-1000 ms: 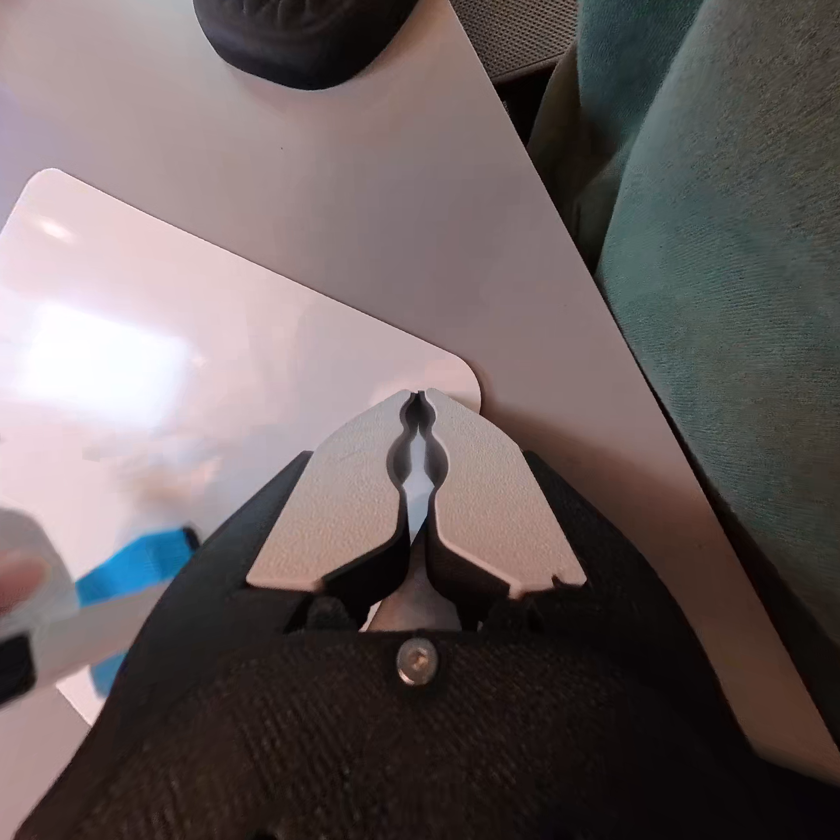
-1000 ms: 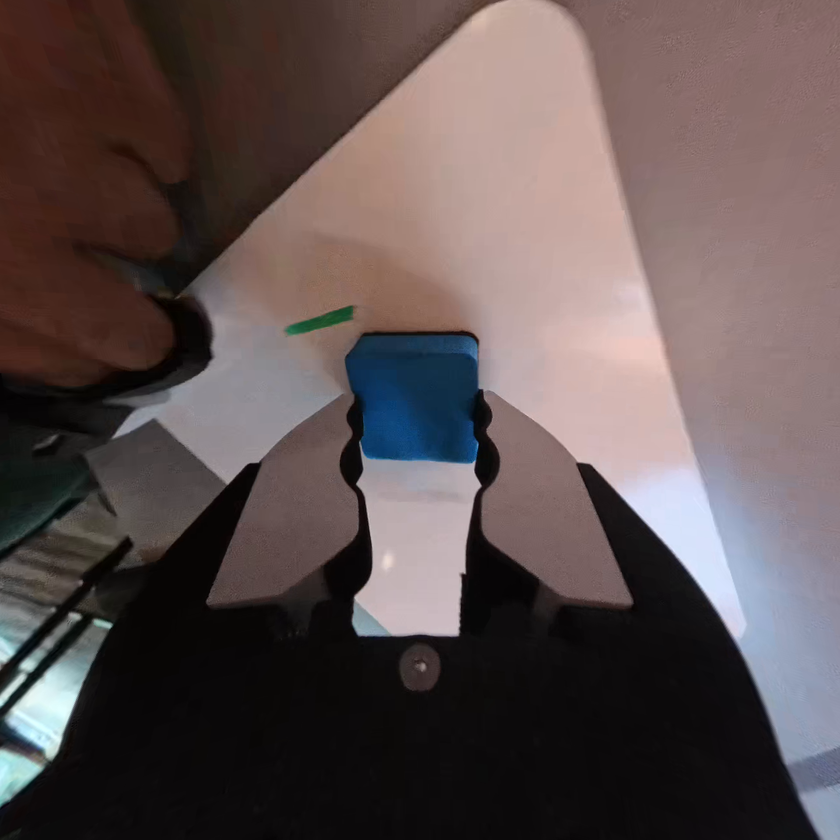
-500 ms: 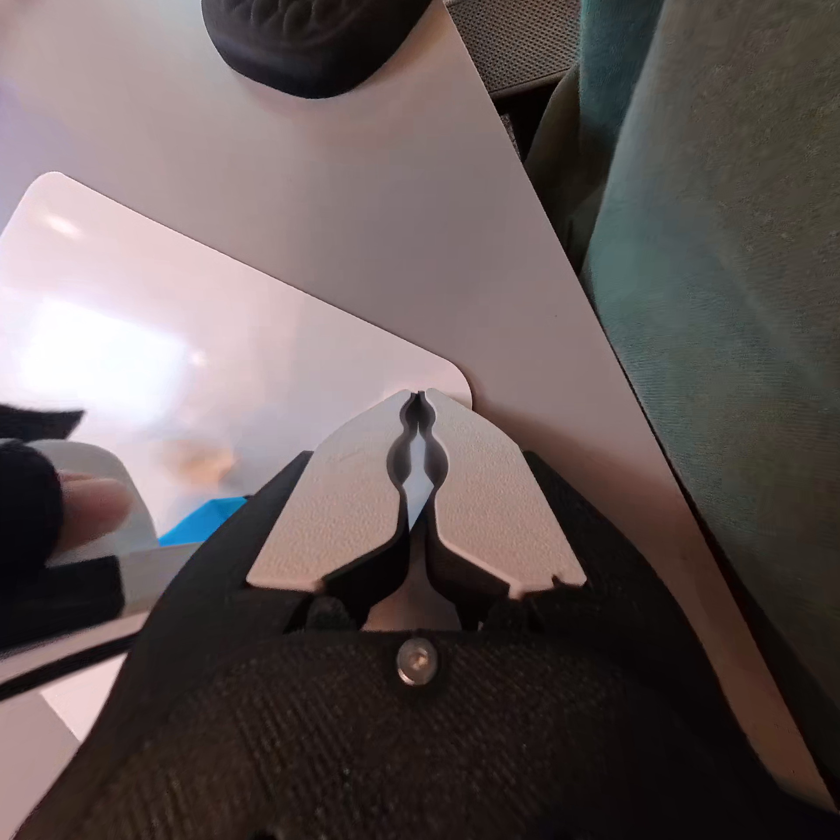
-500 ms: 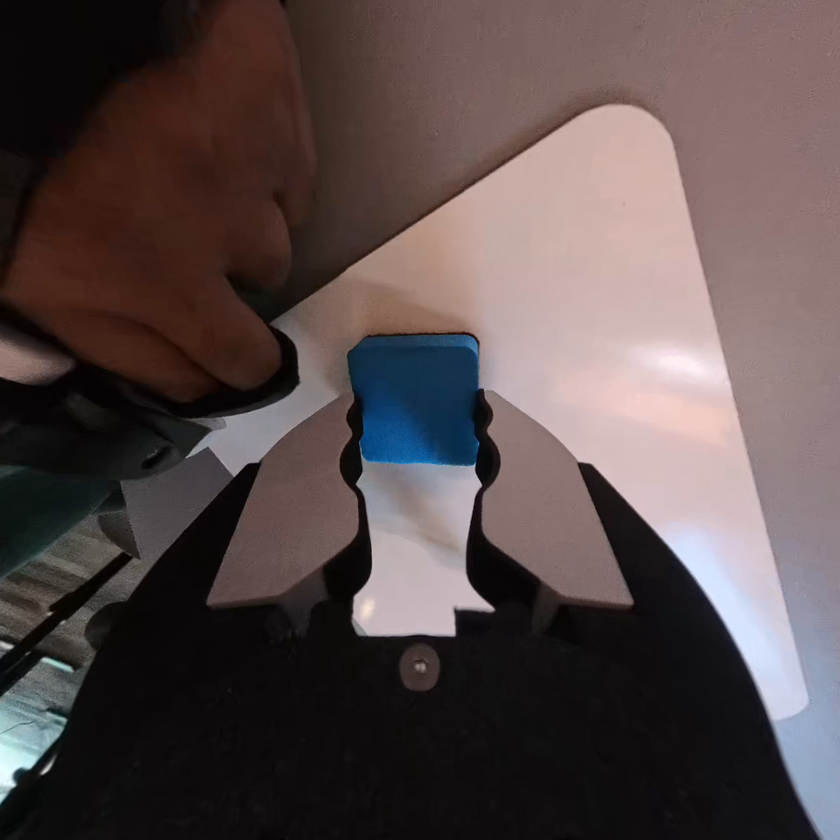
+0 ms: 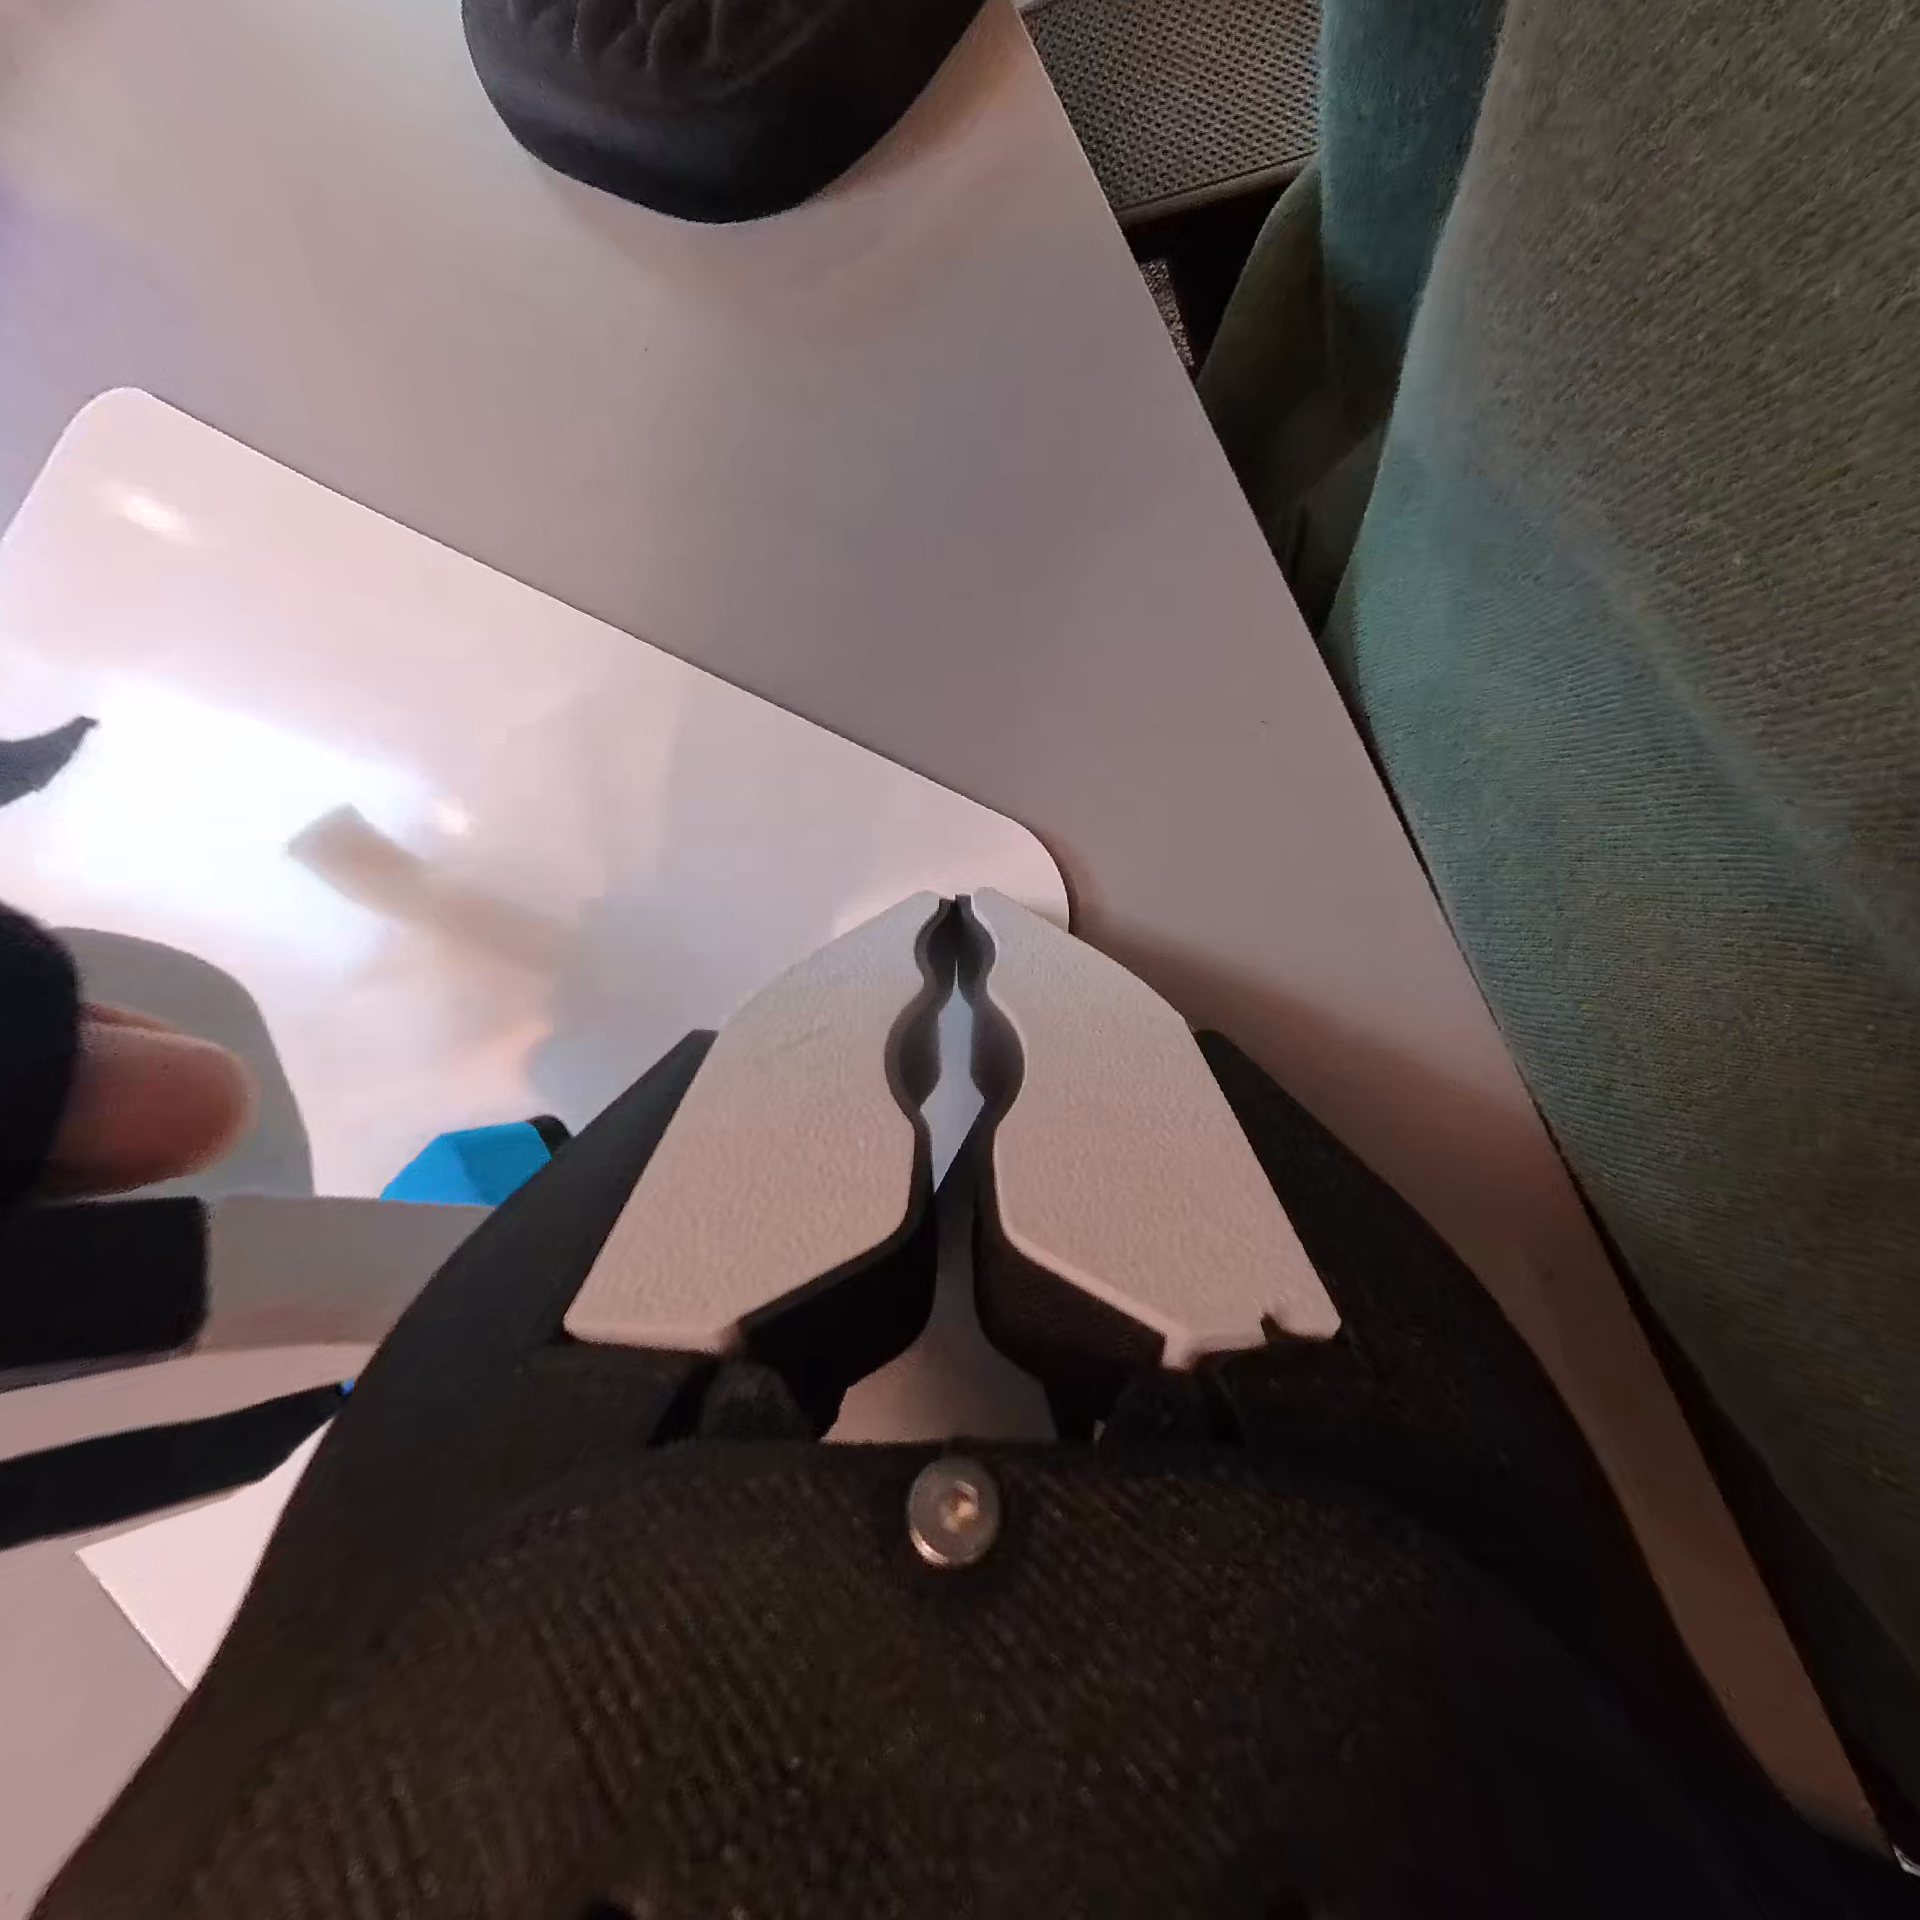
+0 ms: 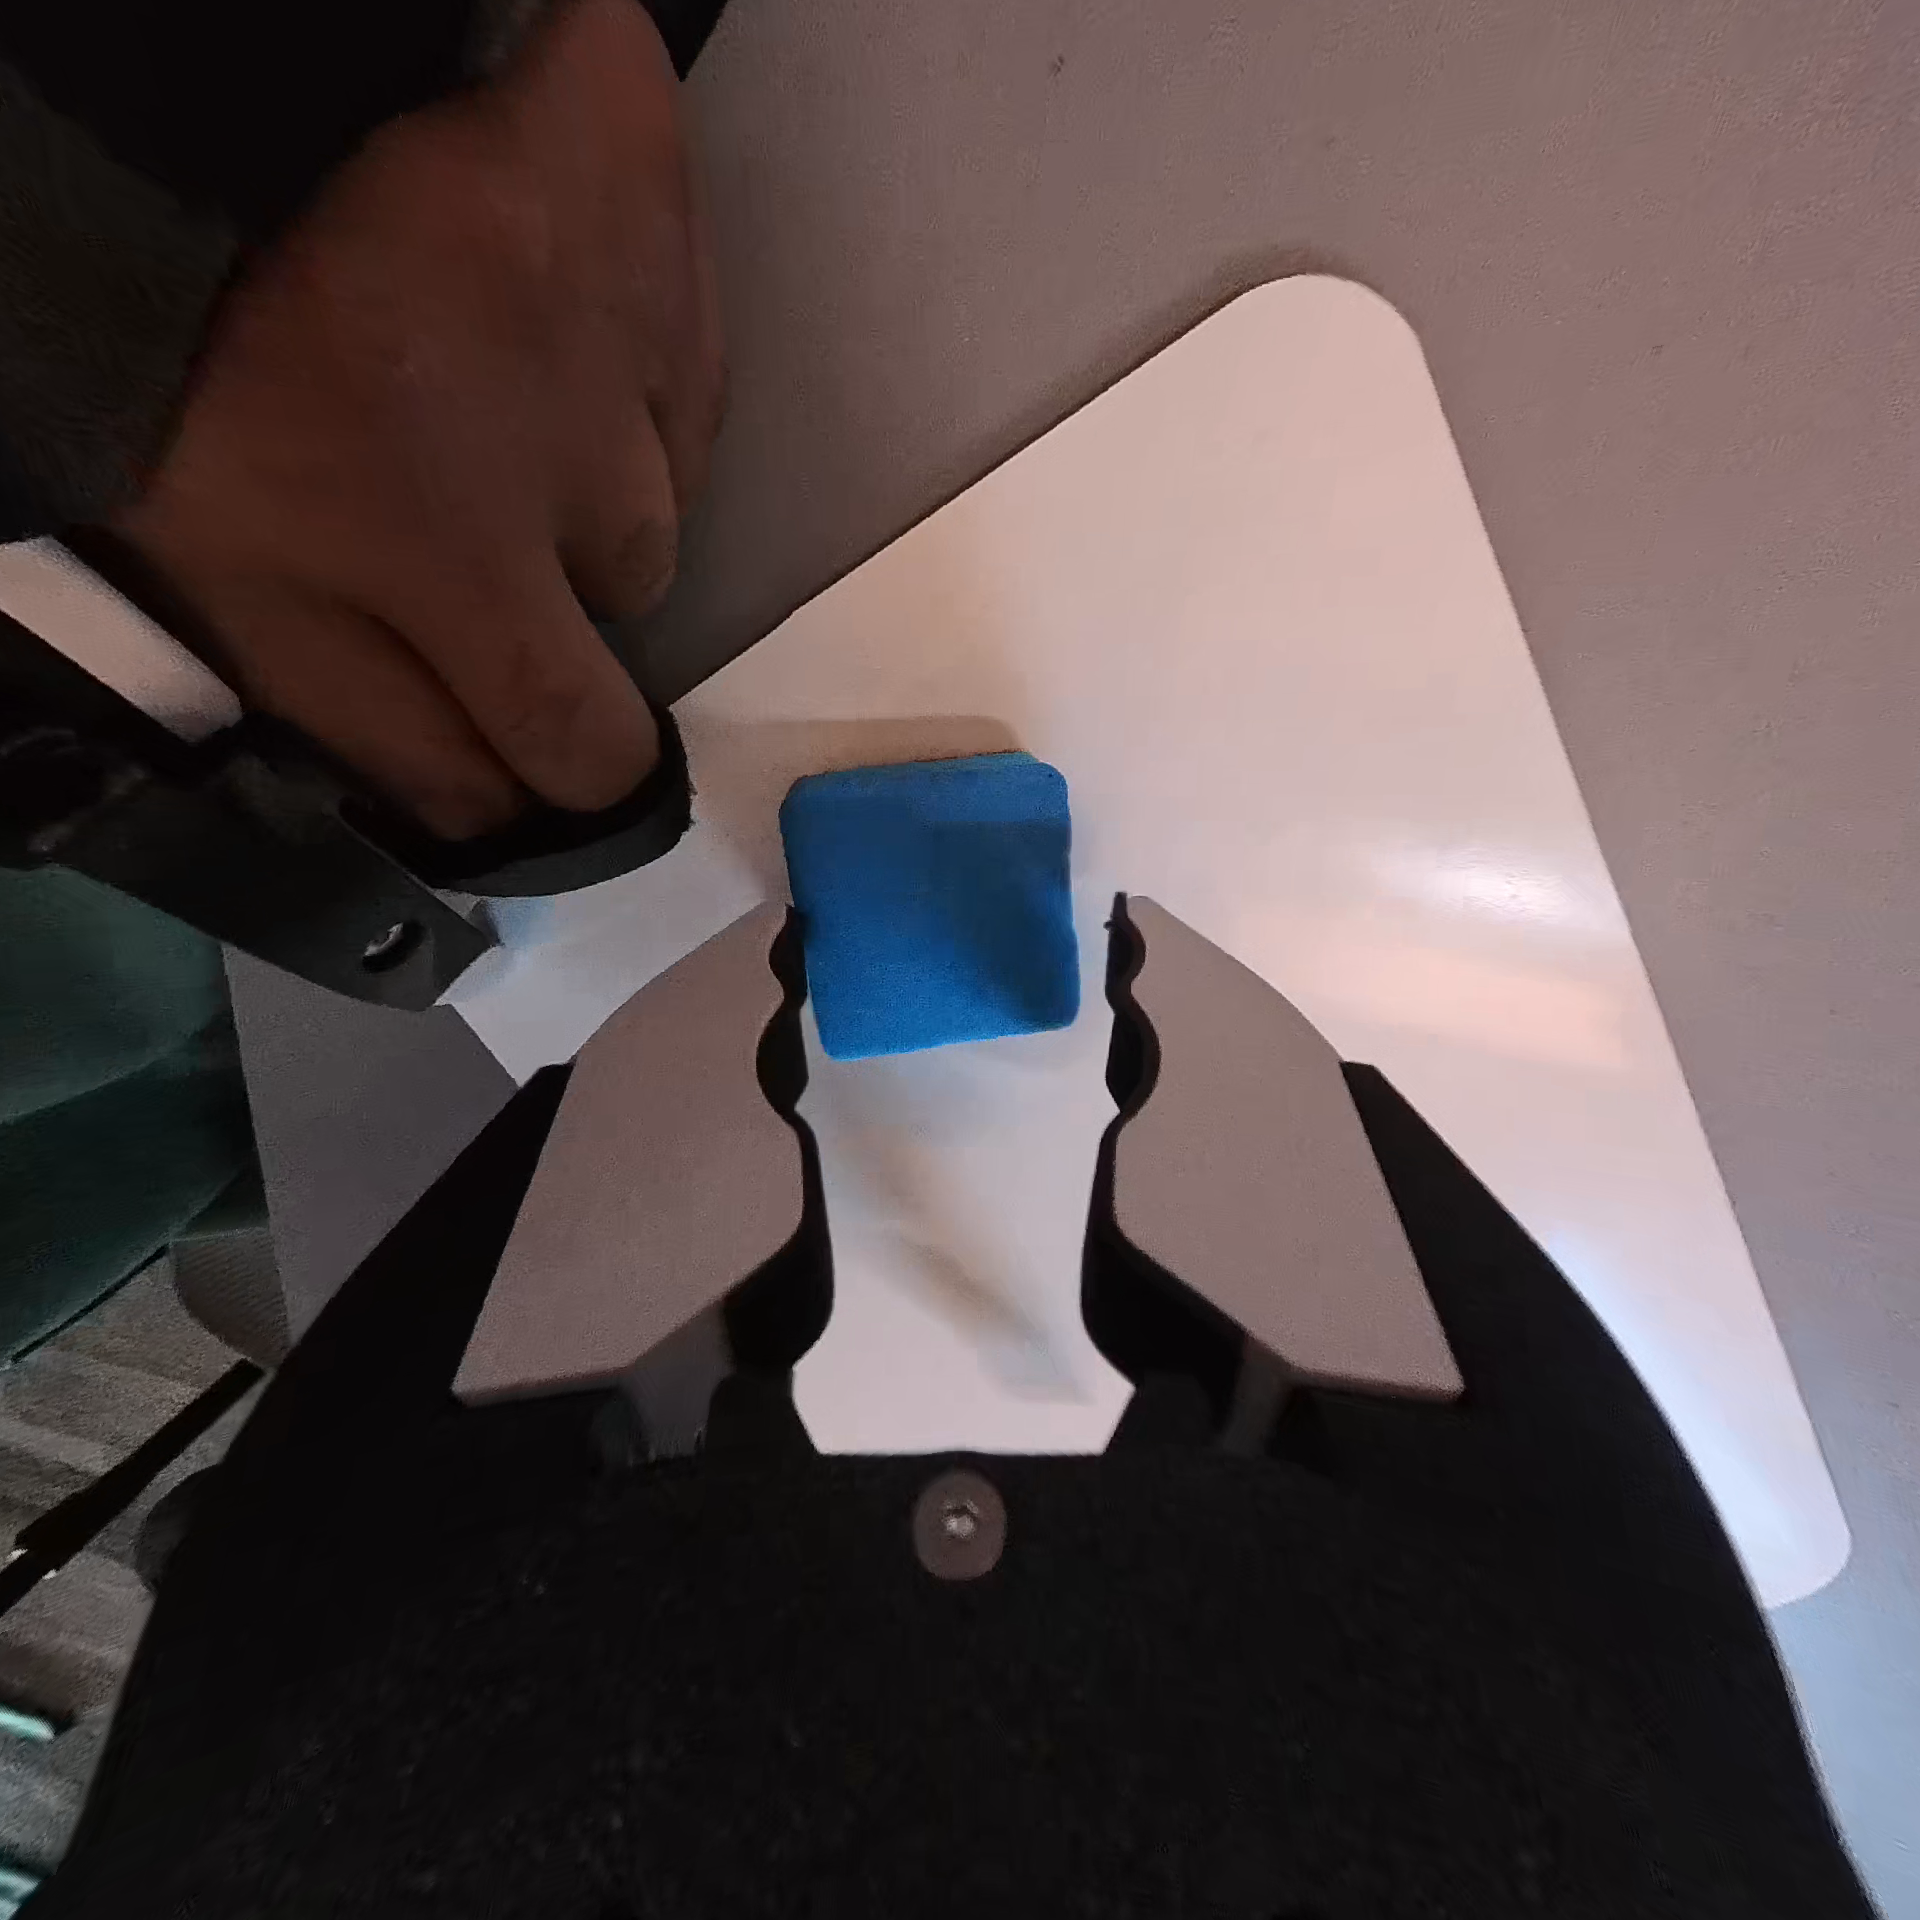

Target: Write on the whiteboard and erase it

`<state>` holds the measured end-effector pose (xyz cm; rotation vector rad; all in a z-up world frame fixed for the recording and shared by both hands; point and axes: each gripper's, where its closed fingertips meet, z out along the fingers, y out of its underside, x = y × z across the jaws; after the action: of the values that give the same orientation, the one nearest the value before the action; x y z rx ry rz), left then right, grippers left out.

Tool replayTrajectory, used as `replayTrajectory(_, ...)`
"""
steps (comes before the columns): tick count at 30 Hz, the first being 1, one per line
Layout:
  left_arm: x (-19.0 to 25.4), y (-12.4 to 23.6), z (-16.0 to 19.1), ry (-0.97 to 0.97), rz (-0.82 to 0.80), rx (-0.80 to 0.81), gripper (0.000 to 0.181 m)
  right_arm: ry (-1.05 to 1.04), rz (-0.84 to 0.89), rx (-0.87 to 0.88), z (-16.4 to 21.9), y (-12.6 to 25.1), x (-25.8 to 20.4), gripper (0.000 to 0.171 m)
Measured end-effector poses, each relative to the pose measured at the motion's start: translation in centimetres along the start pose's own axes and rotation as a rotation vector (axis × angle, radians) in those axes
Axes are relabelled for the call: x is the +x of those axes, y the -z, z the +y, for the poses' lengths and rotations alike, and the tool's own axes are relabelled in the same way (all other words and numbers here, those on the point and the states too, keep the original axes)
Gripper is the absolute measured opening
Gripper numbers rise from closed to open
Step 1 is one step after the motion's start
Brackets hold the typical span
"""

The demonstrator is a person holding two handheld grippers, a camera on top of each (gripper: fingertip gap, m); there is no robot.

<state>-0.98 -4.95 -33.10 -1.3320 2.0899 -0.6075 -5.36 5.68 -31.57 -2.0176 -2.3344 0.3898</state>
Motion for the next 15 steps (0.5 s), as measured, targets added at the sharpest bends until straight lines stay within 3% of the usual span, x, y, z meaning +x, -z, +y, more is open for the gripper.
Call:
replayTrajectory(7, 0.2, 0.0, -0.1, 0.002, 0.004, -0.005, 0.001, 0.026, -0.006, 0.049, -1.6, -1.2, -1.2, 0.047)
replayTrajectory(9, 0.2, 0.0, -0.1, -0.017, -0.016, -0.013, 0.000, 0.070, 0.009, -0.014, -0.4, -1.1, -1.6, 0.047)
replayTrajectory(13, 0.2, 0.0, 0.0, -0.028, -0.037, -0.017, 0.001, -0.068, 0.089, 0.013, -0.1, -0.5, 2.8, 0.047)
replayTrajectory(15, 0.2, 0.1, 0.1, -0.027, -0.038, -0.013, 0.000, -0.008, 0.079, 0.036, -1.2, -0.9, 1.9, 0.047)
